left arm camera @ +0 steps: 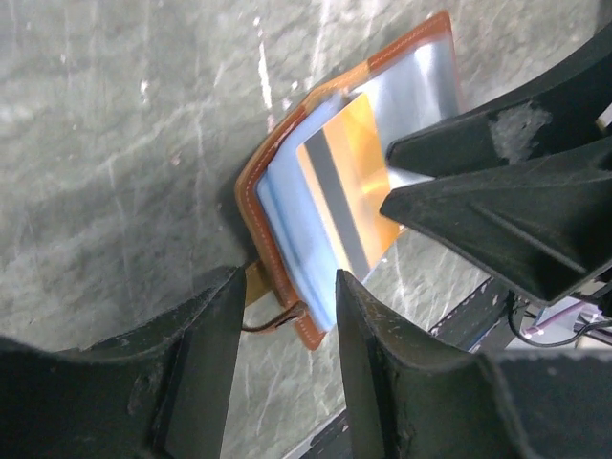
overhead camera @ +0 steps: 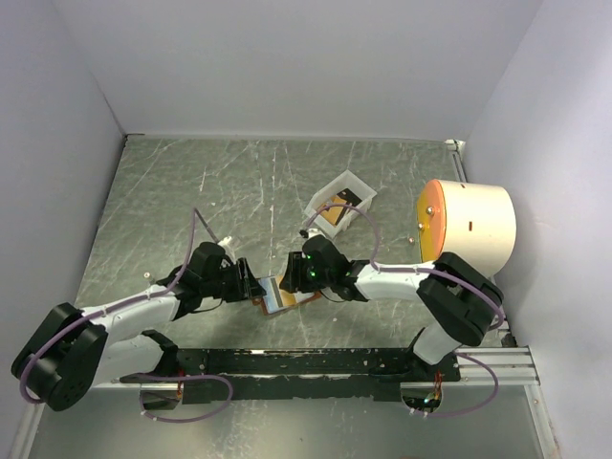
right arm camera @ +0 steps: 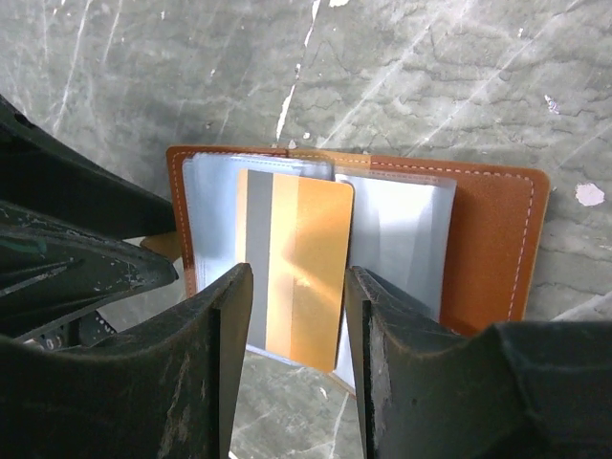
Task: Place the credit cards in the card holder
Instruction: Insert the credit card into the card holder.
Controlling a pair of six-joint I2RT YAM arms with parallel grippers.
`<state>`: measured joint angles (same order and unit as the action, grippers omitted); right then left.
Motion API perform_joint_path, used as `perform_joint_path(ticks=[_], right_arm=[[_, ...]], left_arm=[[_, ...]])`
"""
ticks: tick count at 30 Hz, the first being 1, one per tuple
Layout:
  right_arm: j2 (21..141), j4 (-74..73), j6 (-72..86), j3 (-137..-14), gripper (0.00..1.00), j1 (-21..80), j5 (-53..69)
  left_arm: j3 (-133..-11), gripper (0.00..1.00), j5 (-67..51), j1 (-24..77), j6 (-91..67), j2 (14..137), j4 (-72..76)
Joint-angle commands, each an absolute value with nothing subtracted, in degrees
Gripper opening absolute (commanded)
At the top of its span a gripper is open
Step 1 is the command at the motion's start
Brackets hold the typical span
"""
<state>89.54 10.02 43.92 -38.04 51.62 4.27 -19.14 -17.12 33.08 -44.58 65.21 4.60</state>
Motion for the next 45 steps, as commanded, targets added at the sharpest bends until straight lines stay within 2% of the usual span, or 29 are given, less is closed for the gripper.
perform_joint_path(ticks=[1,4,10,21,31,36,38,45], right_arm=[[91.2,12.1,44.2,-37.0,0.44,51.9,4.4],[91.8,13.1,44.7,-36.8,0.44,51.9,5.7],[91.6,14.6,45.4,-36.2,0.44,51.9,6.9],[92.2,17.5,46.2,-35.9,0.41,52.0,10.5],[93.4,16.7,43.2,-36.8,0.39,52.0,10.8],[91.1,12.9,42.0,-37.5,0.39,52.0,8.8],[90.1,10.6,40.8,-38.3,0.39,52.0,8.0],[87.7,0.5,37.4,-43.7,0.51,53.3,3.3]], left_arm=[[-17.2,0.52,-17.6,32.7,-44.7,65.5,5.0],[-17.0,0.45,-18.5,32.7,-44.8,67.0,6.9],[-17.6,0.23,-20.5,32.7,-44.9,68.8,9.2],[-18.8,0.18,-20.5,32.7,-44.6,68.6,8.7],[-19.7,0.18,-23.0,32.7,-44.9,70.7,10.6],[-20.9,0.07,-22.2,32.6,-43.9,69.5,7.3],[-22.0,0.07,-21.5,32.6,-43.3,68.9,5.0],[-23.7,0.07,-23.0,32.6,-43.8,66.7,3.5]])
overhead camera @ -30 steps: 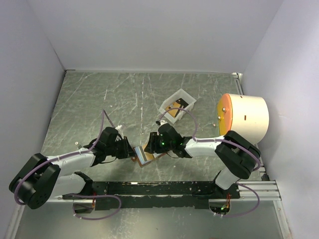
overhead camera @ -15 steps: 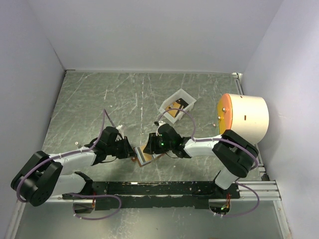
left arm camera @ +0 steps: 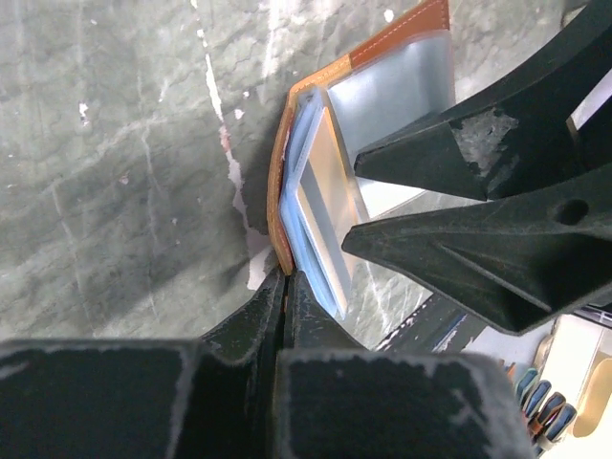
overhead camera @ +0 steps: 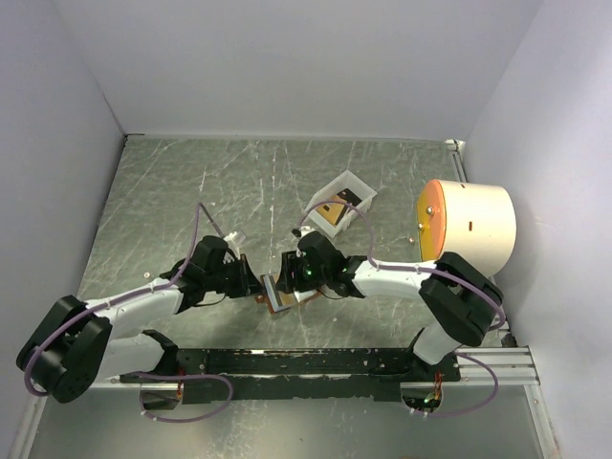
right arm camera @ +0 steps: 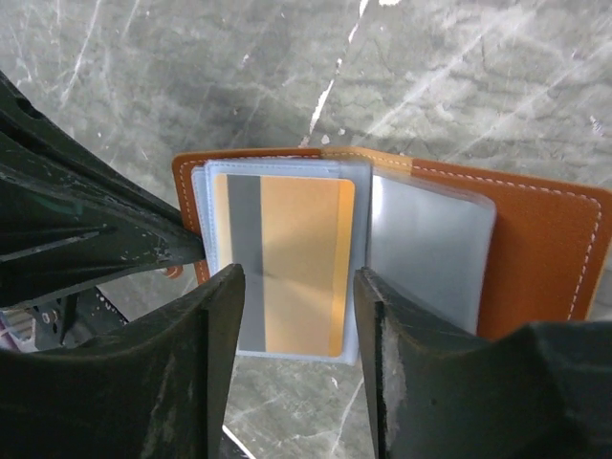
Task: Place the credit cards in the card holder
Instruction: Insert the credit card into the card holder, then turn over the card slot in the card holder.
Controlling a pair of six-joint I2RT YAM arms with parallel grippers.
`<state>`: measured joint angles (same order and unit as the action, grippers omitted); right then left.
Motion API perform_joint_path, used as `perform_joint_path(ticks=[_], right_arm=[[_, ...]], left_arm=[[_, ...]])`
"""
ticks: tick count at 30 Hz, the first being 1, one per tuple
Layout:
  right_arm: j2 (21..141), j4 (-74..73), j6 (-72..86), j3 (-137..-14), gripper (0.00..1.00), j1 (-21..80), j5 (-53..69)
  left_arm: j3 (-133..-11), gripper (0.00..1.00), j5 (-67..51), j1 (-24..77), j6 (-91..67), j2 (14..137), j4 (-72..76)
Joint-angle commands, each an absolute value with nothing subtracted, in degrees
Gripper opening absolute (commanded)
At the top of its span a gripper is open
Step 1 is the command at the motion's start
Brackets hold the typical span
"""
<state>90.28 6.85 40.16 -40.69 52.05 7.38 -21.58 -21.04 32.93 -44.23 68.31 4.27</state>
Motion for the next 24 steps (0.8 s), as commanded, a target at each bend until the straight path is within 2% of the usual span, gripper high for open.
perform_joint_path(ticks=[1,10,24], right_arm=[[87.5,-0.1,37.3,-44.1,0.52,53.6,2.6],[87.4,-3.3,35.5,-46.6,0.57,57.7,-1.0],[90.6,-6.8,33.8,-50.2,0.54,61.5,-8.9]], left_arm=[[-24.0,0.07,-23.0,32.7,-43.9,66.7,3.4],[-24.6,0.07,-23.5,32.7,-44.4,67.2,3.6],[-24.3,0.07,-24.1,32.7,-45.2,67.2,4.5]])
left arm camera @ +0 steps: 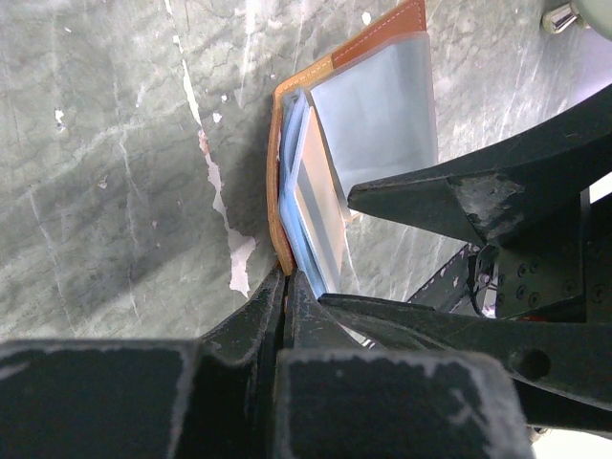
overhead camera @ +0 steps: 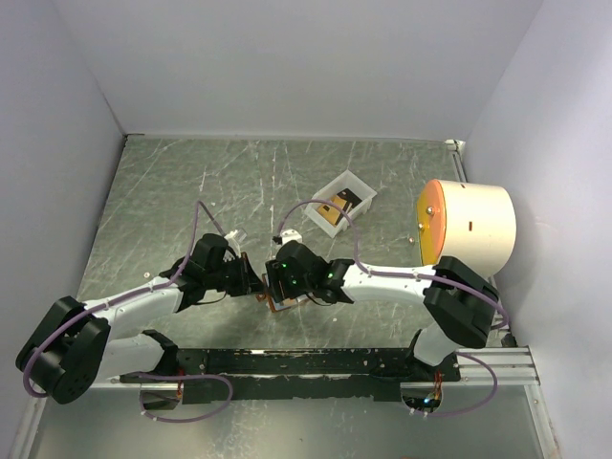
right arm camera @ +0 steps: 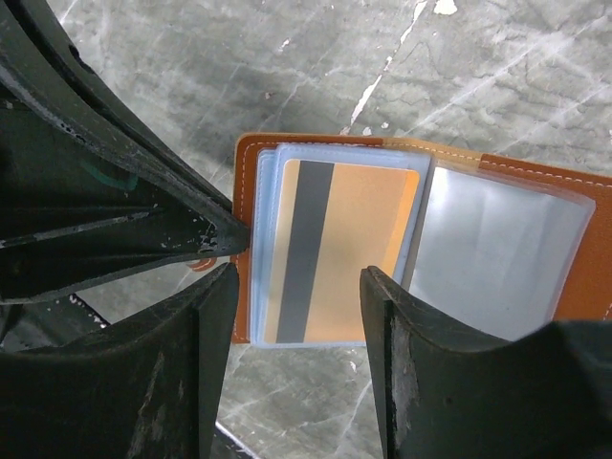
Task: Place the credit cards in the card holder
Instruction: Turn over the card slot in the card holder.
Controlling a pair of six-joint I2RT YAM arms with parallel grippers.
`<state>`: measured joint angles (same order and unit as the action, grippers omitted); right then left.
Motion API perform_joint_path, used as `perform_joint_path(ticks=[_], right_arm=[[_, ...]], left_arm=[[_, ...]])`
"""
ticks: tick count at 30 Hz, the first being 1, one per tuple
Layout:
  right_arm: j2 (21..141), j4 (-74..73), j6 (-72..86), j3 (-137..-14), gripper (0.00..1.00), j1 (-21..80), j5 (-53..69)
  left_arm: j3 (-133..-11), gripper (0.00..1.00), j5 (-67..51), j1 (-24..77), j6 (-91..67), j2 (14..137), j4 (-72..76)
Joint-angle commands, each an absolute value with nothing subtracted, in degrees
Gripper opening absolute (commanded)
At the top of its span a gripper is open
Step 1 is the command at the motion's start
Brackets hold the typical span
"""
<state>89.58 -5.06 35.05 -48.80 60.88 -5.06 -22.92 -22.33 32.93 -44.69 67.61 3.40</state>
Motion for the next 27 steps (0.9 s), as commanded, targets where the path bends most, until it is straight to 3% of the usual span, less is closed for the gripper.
perform_joint_path(ticks=[1,11,27], right_arm=[[90.6,-6.9,33.8,-50.3,0.54,61.6,-8.9],[90.0,-7.5,33.8,-50.1,0.45,61.8,-10.5],[88.1,-14.3,33.1,-52.5,0.44,62.0,-19.1]], left_arm=[[-24.2,0.07,-24.2,32.7,-45.3,67.2,4.5],[-23.5,0.07,-23.9,32.7,-45.3,66.9,4.7],[-22.9,0.07,-23.7,32.7,-44.6,66.3,4.1]])
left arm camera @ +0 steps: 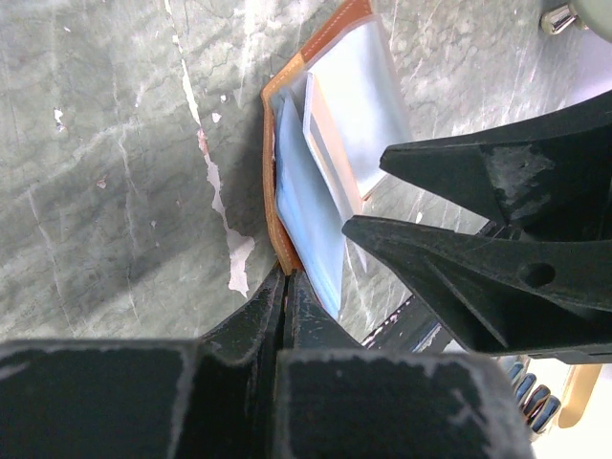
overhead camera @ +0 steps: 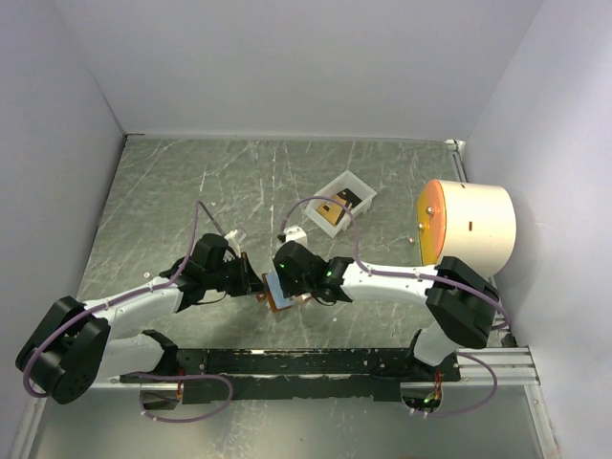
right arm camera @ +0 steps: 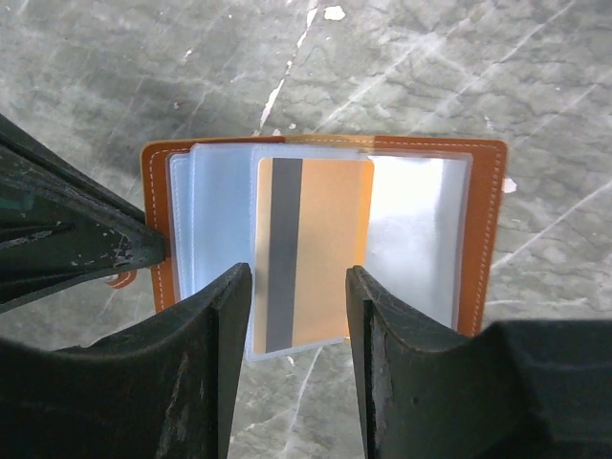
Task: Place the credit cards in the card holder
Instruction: Turn over the card slot in the card holder.
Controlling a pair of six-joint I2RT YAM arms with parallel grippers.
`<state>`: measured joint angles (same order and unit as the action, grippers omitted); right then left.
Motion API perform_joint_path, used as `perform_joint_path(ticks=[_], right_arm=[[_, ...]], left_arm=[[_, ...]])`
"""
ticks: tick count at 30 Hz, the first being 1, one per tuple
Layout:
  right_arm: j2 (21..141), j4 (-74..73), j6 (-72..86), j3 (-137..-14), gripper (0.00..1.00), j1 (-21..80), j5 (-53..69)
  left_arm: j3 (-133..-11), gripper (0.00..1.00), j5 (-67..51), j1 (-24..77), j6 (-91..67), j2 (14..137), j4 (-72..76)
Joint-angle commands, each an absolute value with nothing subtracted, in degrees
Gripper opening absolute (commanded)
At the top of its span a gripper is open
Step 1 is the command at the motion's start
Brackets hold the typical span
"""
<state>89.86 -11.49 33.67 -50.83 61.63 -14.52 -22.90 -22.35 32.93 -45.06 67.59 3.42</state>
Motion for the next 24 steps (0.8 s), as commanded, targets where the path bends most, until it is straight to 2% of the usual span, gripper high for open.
perform_joint_path(ticks=[1,13,24], right_arm=[[87.9,-14.7,33.1,-52.6,0.44,62.0,-19.6],[86.1,-19.8,34.1,-52.9,0.44,61.6,-24.8],[83.8,-19.3,33.2,-49.7,0.43,56.8,-22.4]], left_arm=[[-23.0,0.07,-23.6,32.7,-44.5,66.3,4.1],[-23.6,0.07,-23.2,32.7,-43.0,68.1,2.9],[-23.8,0.07,-22.0,32.6,-41.9,68.8,2.4]])
